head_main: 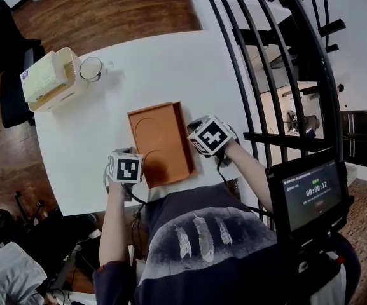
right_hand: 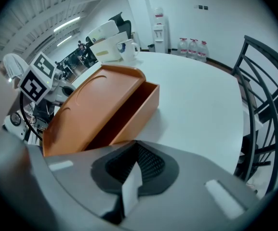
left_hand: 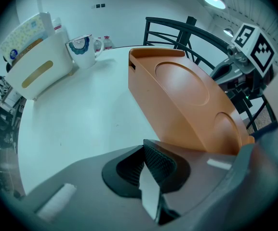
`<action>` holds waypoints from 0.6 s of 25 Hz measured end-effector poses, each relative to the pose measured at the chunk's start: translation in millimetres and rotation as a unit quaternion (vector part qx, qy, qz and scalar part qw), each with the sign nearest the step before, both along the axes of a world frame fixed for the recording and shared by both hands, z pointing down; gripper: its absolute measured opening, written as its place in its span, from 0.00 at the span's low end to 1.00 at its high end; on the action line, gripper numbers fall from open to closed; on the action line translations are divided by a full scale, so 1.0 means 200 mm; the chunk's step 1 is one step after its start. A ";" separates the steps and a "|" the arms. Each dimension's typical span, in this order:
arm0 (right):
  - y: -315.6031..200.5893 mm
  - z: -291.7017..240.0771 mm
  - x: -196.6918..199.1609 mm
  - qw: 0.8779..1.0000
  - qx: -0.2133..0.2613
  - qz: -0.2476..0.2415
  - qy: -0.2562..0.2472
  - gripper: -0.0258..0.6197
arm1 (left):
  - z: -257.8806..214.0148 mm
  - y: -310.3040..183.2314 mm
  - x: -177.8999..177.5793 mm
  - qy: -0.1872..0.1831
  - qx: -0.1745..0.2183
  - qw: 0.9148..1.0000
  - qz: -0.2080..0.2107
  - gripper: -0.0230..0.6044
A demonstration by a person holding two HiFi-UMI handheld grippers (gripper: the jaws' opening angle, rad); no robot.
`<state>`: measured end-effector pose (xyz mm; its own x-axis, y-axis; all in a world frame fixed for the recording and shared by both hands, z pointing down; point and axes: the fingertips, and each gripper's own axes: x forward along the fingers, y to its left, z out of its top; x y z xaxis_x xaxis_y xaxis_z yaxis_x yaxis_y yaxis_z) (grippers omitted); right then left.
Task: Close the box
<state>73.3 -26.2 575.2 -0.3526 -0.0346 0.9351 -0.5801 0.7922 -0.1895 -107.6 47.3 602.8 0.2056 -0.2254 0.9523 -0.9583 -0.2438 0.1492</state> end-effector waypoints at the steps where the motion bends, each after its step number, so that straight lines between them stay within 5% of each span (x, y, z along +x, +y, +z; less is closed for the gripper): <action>1: 0.00 0.00 0.00 1.000 0.000 -0.003 -0.001 0.05 | 0.00 0.00 0.00 0.000 0.000 1.000 0.000 0.06; 15: 0.01 0.02 -0.11 1.000 -0.002 -0.013 -0.007 0.05 | 0.03 -0.01 -0.03 0.005 0.000 1.000 -0.003 0.06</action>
<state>52.3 -24.2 578.8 -0.3673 -0.0217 0.9299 -0.5564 0.8062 -0.2010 -114.1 45.8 608.6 0.2131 -0.2261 0.9505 -0.9585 -0.2370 0.1585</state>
